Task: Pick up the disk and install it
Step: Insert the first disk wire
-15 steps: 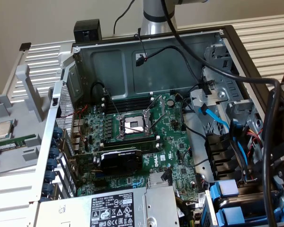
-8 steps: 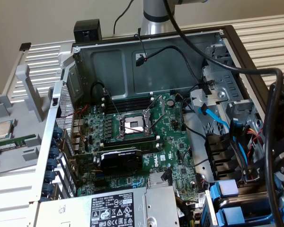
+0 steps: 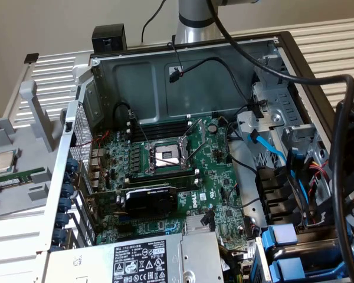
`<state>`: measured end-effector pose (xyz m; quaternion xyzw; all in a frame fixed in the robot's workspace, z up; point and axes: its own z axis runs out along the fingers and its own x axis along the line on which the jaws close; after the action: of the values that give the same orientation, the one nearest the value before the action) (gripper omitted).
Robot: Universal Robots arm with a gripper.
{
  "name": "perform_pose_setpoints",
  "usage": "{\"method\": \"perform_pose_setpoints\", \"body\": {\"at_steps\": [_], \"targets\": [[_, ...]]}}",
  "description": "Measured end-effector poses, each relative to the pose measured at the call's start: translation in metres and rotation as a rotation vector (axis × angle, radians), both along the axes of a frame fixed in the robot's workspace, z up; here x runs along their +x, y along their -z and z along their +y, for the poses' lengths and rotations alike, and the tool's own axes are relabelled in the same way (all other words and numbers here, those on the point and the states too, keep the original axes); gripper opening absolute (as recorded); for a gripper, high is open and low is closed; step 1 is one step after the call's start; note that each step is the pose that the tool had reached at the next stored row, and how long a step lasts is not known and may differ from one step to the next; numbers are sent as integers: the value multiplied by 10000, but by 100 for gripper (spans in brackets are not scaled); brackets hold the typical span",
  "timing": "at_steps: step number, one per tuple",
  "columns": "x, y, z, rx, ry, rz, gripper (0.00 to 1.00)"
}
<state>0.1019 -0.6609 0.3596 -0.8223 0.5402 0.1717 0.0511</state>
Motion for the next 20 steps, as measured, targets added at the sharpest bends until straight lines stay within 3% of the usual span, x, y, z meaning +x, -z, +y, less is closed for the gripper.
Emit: {"method": "perform_pose_setpoints", "body": {"at_steps": [4,9,10,13,20], "targets": [[-8,-4,0,-38,50,0,16],[-17,-4,1,-43,197,3,16],[-18,-6,2,-64,203,2,16],[-18,-5,11,-211,204,1,16],[-19,-6,16,-233,205,0,16]]}}
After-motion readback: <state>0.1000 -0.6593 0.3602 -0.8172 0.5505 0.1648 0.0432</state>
